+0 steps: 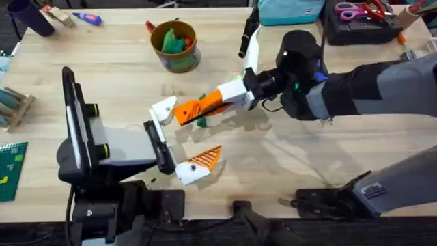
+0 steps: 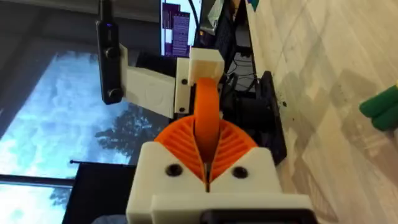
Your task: Pick up the gripper from the table and insert it into the empty holder that is missing its gripper. Then pick up a screw, insert it into the mounting hole, and use the screwdriver to tighten it. Finally, clean up the table by picking up the vegetable and placing it into the bucket.
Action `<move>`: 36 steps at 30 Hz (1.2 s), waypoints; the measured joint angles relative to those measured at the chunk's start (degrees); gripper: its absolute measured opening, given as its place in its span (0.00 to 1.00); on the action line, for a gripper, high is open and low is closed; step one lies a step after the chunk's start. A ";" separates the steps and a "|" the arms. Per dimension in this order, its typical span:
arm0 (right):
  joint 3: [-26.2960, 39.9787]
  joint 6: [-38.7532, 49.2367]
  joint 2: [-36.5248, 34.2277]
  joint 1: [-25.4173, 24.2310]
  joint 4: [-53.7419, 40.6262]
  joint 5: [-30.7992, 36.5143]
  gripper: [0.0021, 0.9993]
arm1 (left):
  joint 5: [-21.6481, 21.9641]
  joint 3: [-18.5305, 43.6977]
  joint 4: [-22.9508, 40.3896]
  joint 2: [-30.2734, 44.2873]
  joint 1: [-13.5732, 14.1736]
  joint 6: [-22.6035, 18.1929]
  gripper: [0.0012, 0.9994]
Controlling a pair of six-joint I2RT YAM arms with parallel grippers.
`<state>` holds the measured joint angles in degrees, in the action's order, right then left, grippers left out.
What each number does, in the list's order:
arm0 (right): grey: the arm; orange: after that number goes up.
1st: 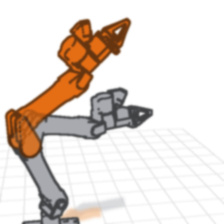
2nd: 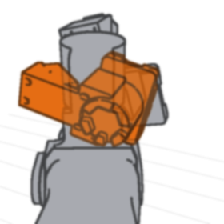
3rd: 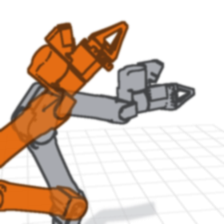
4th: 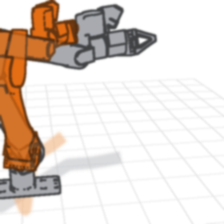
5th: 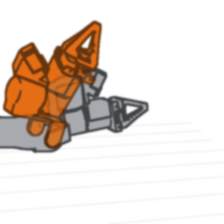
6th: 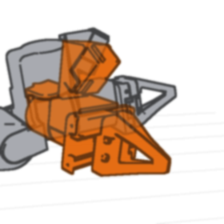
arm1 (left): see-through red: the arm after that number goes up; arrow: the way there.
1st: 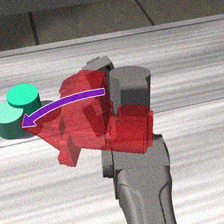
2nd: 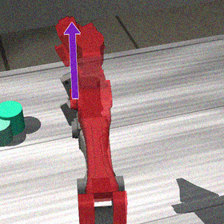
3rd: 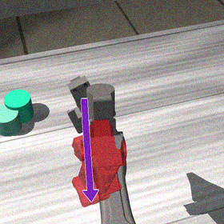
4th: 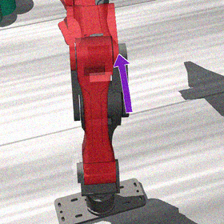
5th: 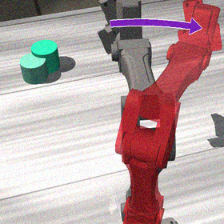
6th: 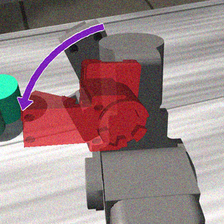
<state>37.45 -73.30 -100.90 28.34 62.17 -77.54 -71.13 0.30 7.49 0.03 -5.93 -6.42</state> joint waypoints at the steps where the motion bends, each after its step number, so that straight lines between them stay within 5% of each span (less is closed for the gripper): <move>1: 0.00 -0.02 0.02 0.00 0.00 0.13 0.01 | 0.00 0.00 0.00 0.00 0.00 0.00 0.99; 36: 0.78 -1.43 0.00 2.12 0.13 4.39 0.01 | 0.00 -0.02 0.00 0.00 0.00 0.00 0.99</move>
<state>38.23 -74.73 -100.90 30.46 62.30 -73.15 -71.13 0.28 7.49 0.03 -5.93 -6.42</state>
